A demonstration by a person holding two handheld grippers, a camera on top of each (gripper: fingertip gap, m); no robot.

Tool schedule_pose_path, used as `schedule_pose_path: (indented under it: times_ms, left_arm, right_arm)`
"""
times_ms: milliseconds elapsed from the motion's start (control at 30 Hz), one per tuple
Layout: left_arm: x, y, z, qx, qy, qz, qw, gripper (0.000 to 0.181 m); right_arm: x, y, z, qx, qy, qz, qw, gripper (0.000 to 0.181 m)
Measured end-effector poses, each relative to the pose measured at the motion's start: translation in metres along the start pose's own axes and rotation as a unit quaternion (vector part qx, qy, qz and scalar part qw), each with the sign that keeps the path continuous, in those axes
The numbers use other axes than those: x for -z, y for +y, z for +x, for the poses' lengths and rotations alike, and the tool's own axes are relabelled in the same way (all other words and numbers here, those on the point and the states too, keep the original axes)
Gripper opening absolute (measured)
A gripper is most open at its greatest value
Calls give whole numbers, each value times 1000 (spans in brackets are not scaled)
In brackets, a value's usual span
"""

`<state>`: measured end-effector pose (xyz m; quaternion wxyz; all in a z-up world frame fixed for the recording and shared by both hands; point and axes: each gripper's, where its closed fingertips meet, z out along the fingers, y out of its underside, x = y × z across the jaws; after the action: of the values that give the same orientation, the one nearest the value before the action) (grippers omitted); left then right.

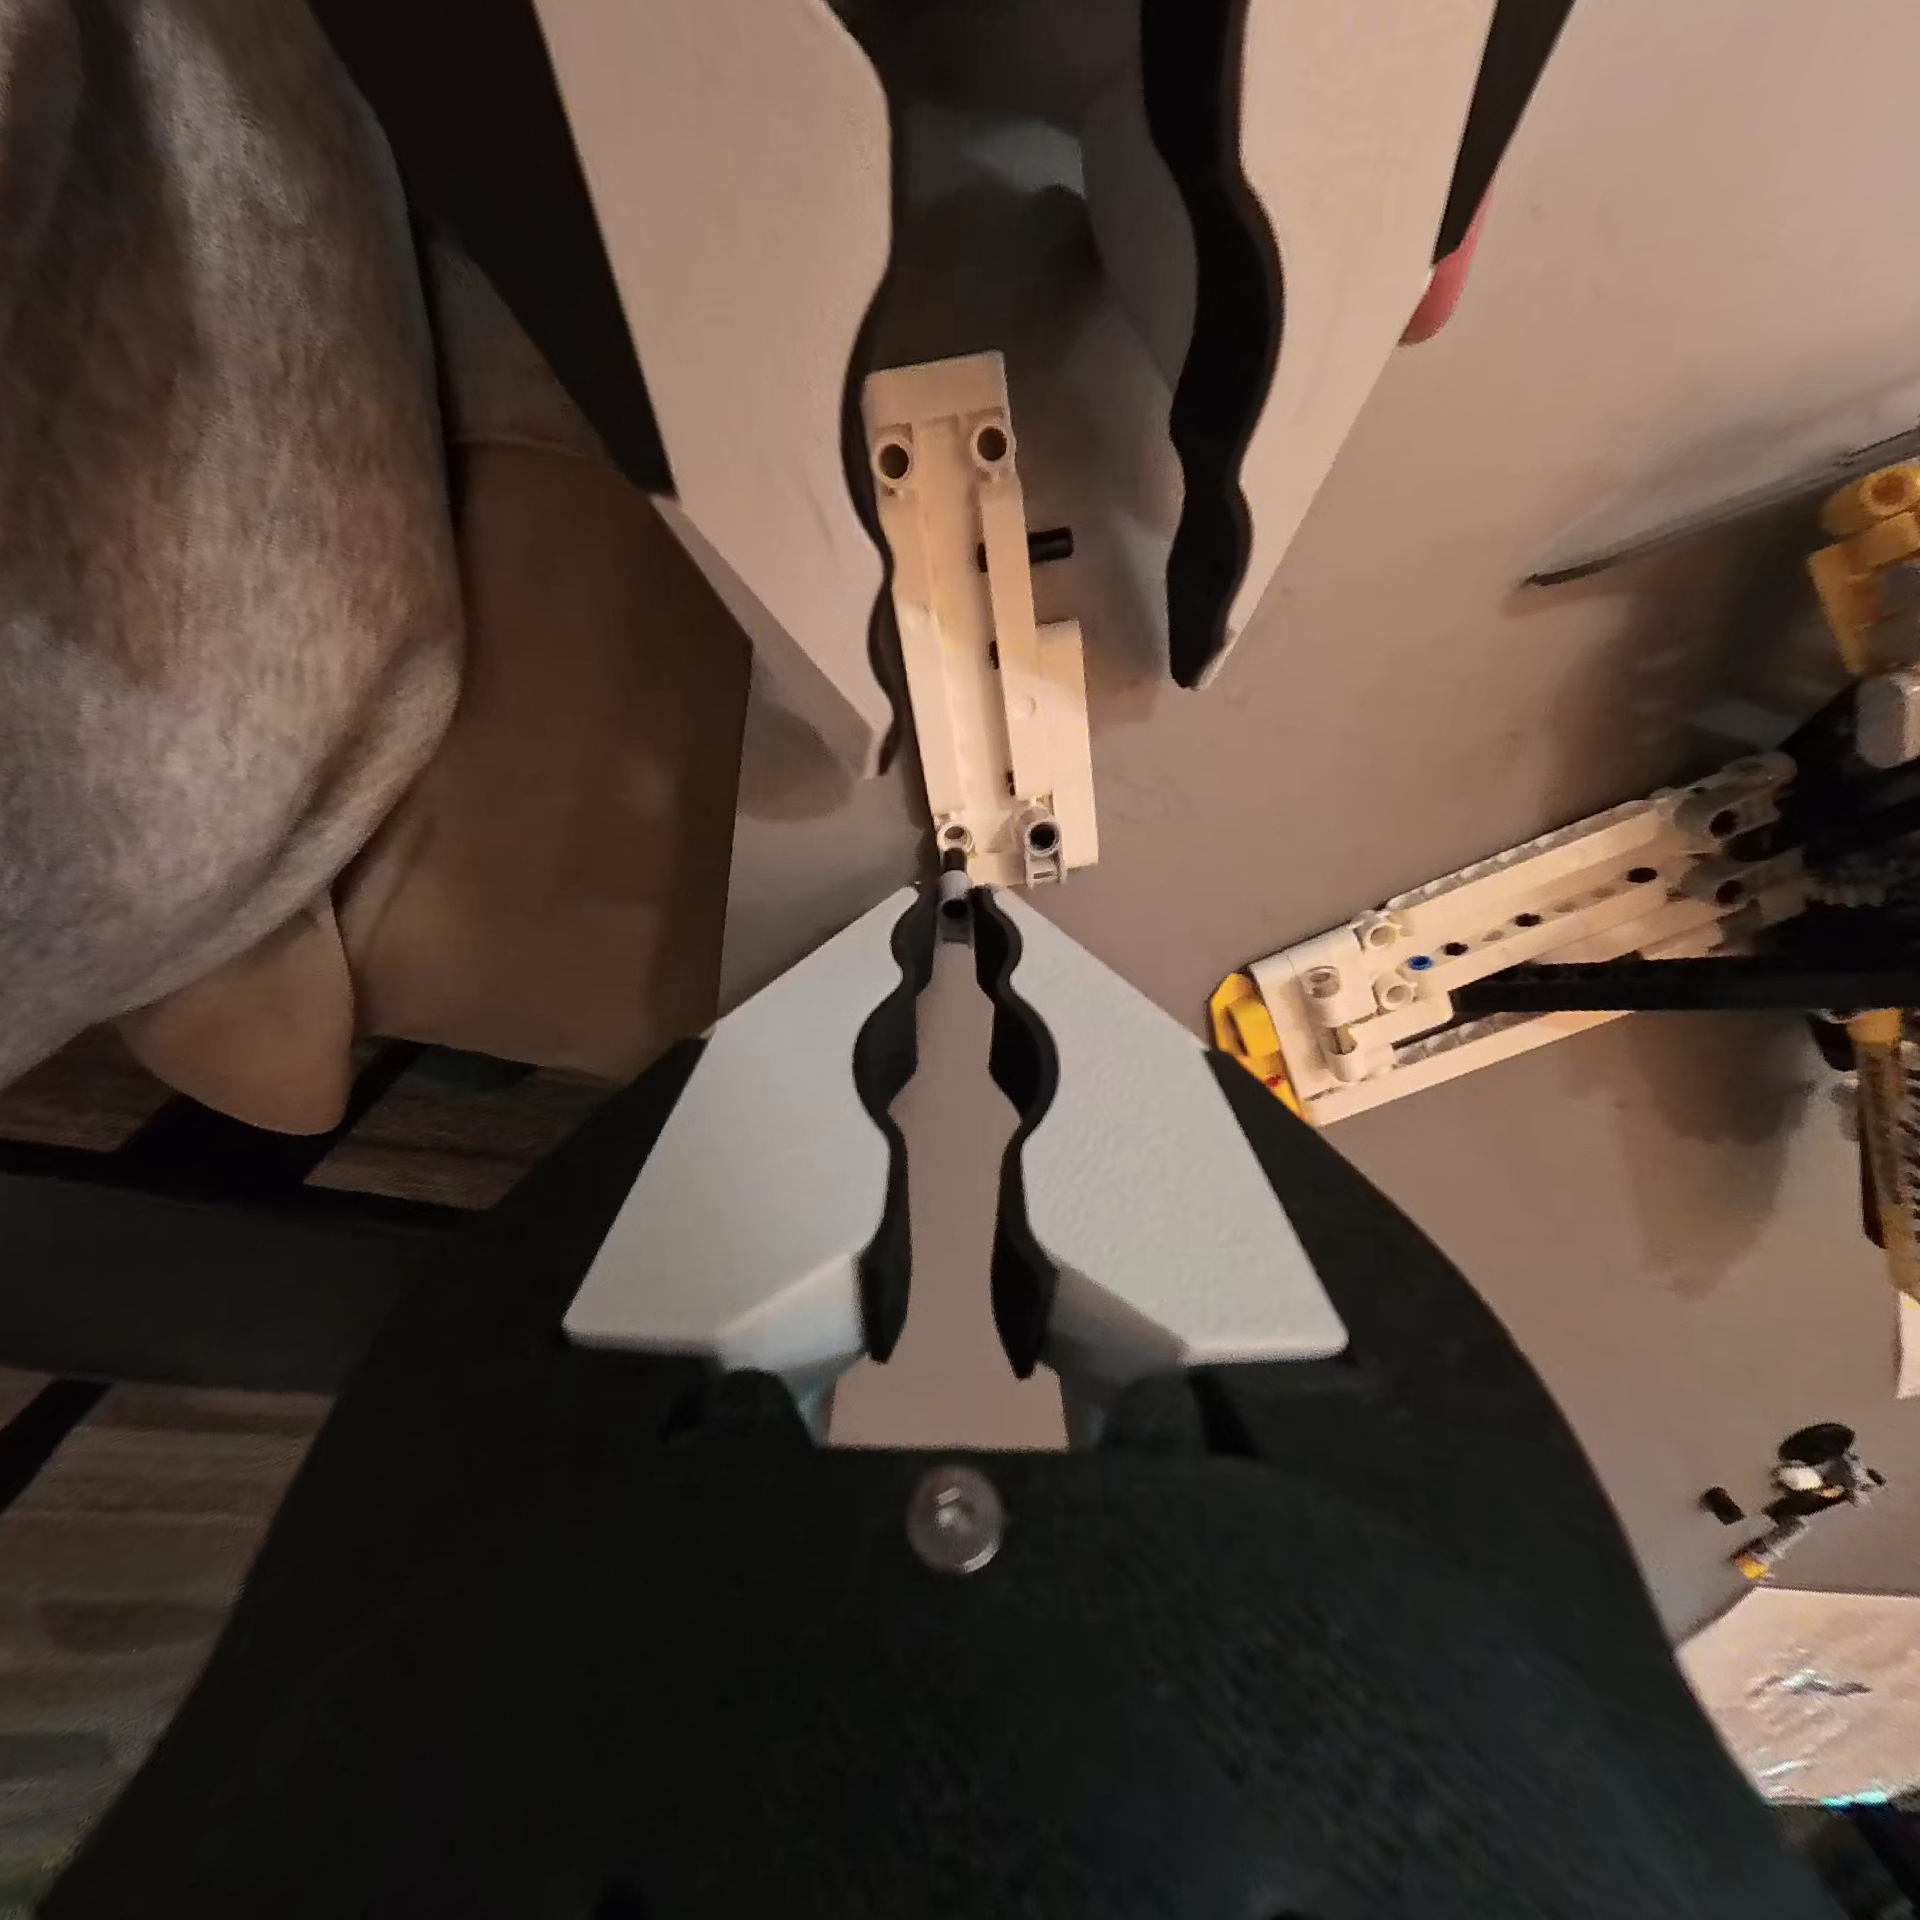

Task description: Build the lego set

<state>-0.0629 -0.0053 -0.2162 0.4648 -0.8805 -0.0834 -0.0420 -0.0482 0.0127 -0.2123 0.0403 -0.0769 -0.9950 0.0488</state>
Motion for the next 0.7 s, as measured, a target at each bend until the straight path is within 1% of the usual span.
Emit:
schedule_pose_path:
  times_ms: [167,367,700]
  left_arm:
    - [-1,0,-4,1,-12,-1,1000,46]
    - [-2,2,-3,-18,-23,-7,1000,46]
    - [0,1,-4,-6,-13,-2,1000,41]
  right_arm:
    - [1,-1,1,23,17,2,1000,5]
    - [2,-4,0,36,23,-3,999,5]
    - [-1,-4,2,53,23,-17,998,5]
